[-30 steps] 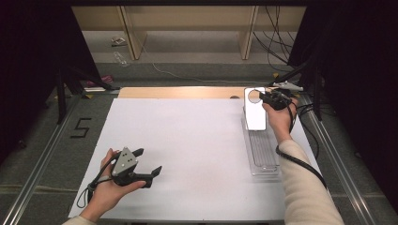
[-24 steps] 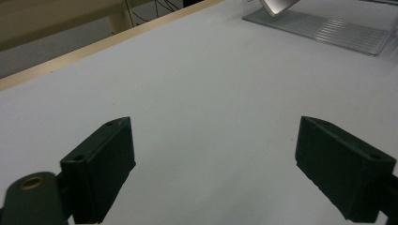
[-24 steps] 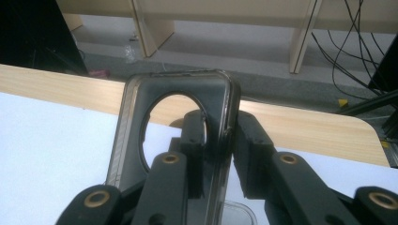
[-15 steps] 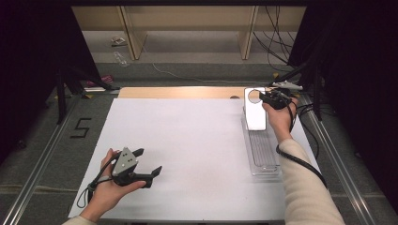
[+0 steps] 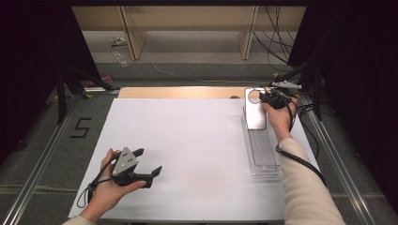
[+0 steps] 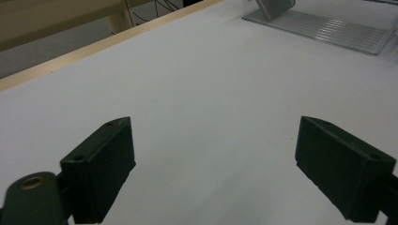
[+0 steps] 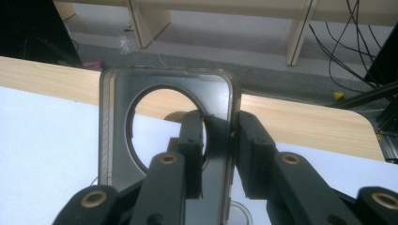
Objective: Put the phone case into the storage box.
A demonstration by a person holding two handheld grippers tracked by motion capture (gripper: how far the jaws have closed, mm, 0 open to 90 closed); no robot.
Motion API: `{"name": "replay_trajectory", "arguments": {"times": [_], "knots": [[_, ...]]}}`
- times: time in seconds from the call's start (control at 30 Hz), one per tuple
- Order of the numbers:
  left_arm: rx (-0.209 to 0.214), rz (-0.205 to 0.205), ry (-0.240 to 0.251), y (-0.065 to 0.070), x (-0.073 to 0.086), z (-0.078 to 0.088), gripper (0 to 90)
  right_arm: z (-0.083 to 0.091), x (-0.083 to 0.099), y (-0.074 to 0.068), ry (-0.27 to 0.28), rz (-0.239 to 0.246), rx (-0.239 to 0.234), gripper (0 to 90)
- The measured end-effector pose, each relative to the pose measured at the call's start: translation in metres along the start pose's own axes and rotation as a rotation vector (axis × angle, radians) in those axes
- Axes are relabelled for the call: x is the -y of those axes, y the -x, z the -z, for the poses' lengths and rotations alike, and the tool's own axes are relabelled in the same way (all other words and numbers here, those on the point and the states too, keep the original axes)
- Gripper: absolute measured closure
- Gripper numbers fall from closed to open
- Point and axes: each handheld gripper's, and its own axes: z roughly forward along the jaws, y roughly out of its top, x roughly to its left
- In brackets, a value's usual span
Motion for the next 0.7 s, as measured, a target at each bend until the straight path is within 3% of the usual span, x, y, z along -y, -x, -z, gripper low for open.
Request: {"name": "replay_trajectory", "arguments": {"times": [0.47, 0.7], "knots": [[0.002, -0.002, -0.001, 0.0001, 0.0001, -0.0001, 11.7, -0.0022, -0.0025, 0.0015, -0.026, 0.007, 0.007, 73.2], [0.002, -0.002, -0.001, 0.0, 0.0, -0.0001, 11.7, -0.0036, -0.0057, 0.001, -0.038, 0.021, 0.013, 68.3]]}}
